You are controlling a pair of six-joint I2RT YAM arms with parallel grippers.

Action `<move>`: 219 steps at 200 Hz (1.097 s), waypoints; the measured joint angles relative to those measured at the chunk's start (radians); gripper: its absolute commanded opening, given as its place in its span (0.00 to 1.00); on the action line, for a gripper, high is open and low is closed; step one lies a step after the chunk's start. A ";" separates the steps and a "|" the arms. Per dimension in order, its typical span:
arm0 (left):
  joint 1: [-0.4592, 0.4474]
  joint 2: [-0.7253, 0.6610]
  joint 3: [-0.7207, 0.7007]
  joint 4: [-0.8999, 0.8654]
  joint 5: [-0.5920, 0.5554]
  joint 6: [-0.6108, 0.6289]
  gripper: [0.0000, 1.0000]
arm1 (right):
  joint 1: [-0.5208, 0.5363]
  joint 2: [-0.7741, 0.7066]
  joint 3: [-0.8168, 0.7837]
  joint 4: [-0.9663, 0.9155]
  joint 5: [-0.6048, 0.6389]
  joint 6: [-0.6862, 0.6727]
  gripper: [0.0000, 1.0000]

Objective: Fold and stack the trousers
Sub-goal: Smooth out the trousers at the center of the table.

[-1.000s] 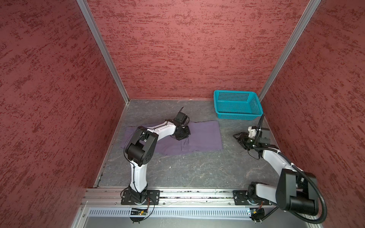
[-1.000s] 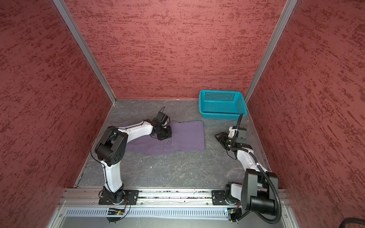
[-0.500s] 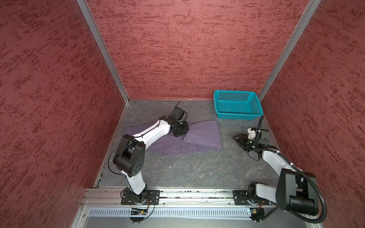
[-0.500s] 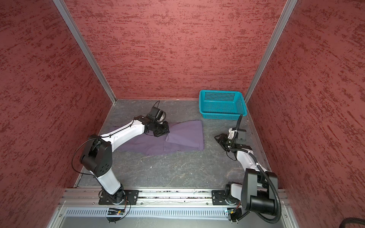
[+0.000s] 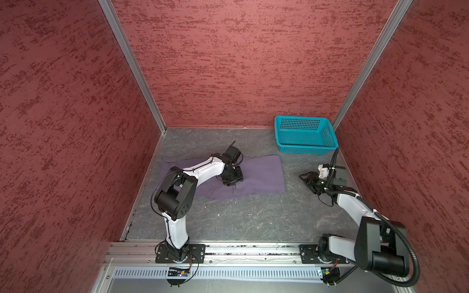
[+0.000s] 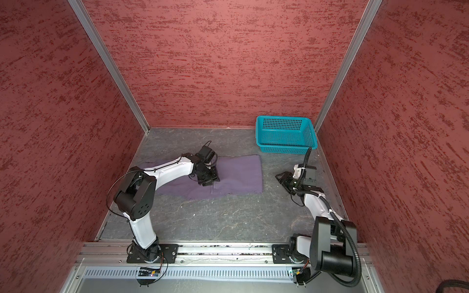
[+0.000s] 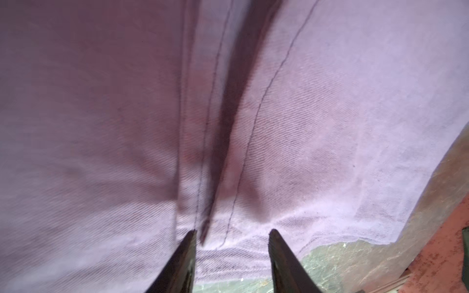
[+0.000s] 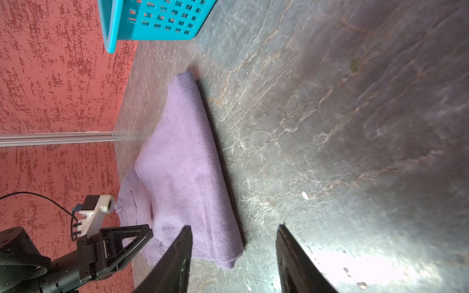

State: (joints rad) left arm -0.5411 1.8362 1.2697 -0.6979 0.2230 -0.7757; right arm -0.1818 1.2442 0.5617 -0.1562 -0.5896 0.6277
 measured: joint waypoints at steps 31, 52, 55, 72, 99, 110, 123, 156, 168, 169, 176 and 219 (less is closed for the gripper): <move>-0.004 -0.051 -0.034 0.004 0.002 -0.006 0.28 | 0.000 0.010 0.000 0.003 -0.002 0.001 0.53; -0.024 -0.047 -0.052 0.010 0.006 -0.014 0.26 | 0.000 0.013 0.000 0.003 -0.003 0.001 0.54; -0.028 -0.045 -0.055 0.010 0.007 -0.014 0.26 | 0.000 0.013 0.000 0.003 -0.003 0.001 0.53; -0.040 -0.029 -0.062 0.014 0.011 -0.017 0.26 | 0.000 0.013 0.000 0.003 -0.005 0.001 0.53; -0.043 0.012 -0.064 0.028 0.011 -0.024 0.26 | 0.000 0.013 -0.001 0.003 -0.005 0.001 0.53; -0.042 0.023 -0.064 0.036 0.011 -0.026 0.26 | 0.000 0.012 -0.004 0.003 -0.005 0.001 0.53; -0.041 0.032 -0.061 0.045 0.011 -0.031 0.26 | 0.000 0.012 -0.008 0.003 -0.005 0.001 0.53; -0.037 0.055 -0.037 0.048 0.011 -0.034 0.40 | 0.000 0.006 -0.010 0.003 -0.005 0.001 0.53; -0.037 0.056 -0.031 0.050 0.014 -0.035 0.45 | 0.000 0.005 -0.010 0.003 -0.005 0.001 0.53; -0.037 0.056 -0.030 0.051 0.014 -0.037 0.45 | 0.000 0.005 -0.010 0.003 -0.005 0.001 0.53; -0.037 0.056 -0.029 0.053 0.013 -0.039 0.45 | 0.000 0.005 -0.010 0.003 -0.005 0.001 0.53; -0.037 0.057 -0.032 0.054 0.006 -0.033 0.20 | 0.000 0.005 -0.010 0.003 -0.005 0.001 0.53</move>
State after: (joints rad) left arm -0.5781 1.8931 1.2377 -0.6437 0.2287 -0.8085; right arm -0.1818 1.2495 0.5514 -0.1532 -0.5945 0.6289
